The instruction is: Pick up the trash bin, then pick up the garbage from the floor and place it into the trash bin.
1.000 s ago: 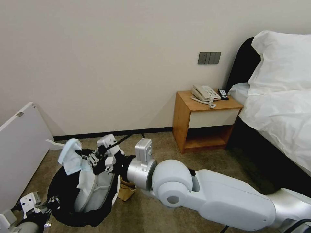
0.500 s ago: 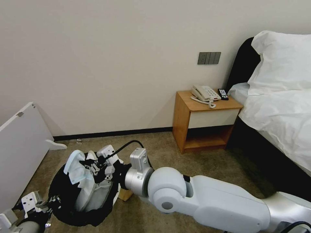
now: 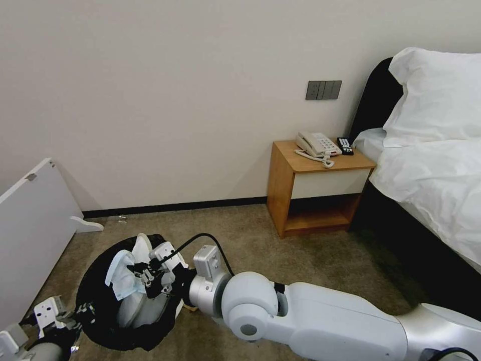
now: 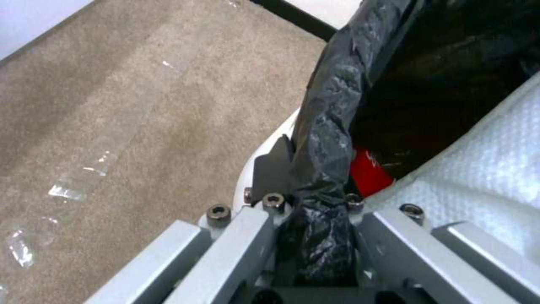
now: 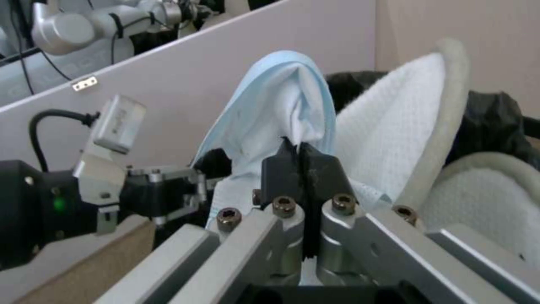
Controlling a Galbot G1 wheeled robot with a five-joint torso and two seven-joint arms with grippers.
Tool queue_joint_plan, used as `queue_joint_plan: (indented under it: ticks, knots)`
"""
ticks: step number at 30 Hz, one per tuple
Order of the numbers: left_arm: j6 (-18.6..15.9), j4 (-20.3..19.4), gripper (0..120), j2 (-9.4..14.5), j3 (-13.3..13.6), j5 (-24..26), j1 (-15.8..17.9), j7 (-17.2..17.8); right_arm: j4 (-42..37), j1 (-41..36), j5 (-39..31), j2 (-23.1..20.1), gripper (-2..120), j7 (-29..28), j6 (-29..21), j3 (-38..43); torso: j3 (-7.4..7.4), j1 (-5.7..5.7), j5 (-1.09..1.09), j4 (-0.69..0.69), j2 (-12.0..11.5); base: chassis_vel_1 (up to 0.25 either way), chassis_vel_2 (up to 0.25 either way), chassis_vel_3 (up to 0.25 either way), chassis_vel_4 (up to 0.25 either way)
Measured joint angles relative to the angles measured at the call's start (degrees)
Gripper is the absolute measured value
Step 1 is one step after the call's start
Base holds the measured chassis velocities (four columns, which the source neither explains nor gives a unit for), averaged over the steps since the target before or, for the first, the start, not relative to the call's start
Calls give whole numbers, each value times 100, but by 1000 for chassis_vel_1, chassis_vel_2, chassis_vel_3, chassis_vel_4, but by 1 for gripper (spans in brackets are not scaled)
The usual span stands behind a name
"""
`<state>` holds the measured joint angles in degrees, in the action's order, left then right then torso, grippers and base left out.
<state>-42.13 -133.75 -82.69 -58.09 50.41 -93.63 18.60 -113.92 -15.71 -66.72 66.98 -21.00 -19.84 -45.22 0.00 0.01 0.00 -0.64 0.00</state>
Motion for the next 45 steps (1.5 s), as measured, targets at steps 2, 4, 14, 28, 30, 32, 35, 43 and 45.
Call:
queue_joint_plan:
  ticks: [2,4,14,28,30,32,35,43,45]
  knots:
    - [0,1,2,3,5,0,5,-1,-25,-49,9,-73,0,-21,-28,-1,0,0,0,0,0,0,0,0,0]
    - [0,4,2,8,12,0,9,-3,-51,-62,8,-107,0,-29,-48,-1,0,0,0,0,0,0,0,0,0]
    - [0,29,2,25,23,2,21,-3,-71,-123,24,-182,0,-94,-108,0,0,0,0,0,0,0,0,0,0]
    - [0,47,2,31,11,12,36,-2,-129,-129,-14,-221,40,-176,-175,21,0,0,0,0,0,0,0,0,0]
    - [0,47,2,27,15,11,37,-2,-133,-128,-17,-212,45,-176,-180,21,0,0,0,0,0,0,0,0,0]
    - [0,50,2,24,18,10,38,-2,-136,-128,-18,-204,50,-177,-182,23,0,0,0,0,0,0,0,0,0]
    - [0,53,2,24,9,9,36,-2,-136,-124,-19,-199,64,-179,-184,34,0,0,0,0,0,0,0,0,0]
    - [0,84,2,15,10,-1,39,-2,-202,-89,-28,-220,95,-180,-184,77,0,0,0,0,0,0,0,0,0]
    - [0,86,2,15,11,-2,39,-2,-219,-80,-33,-237,98,-182,-184,86,0,0,0,0,0,0,0,0,0]
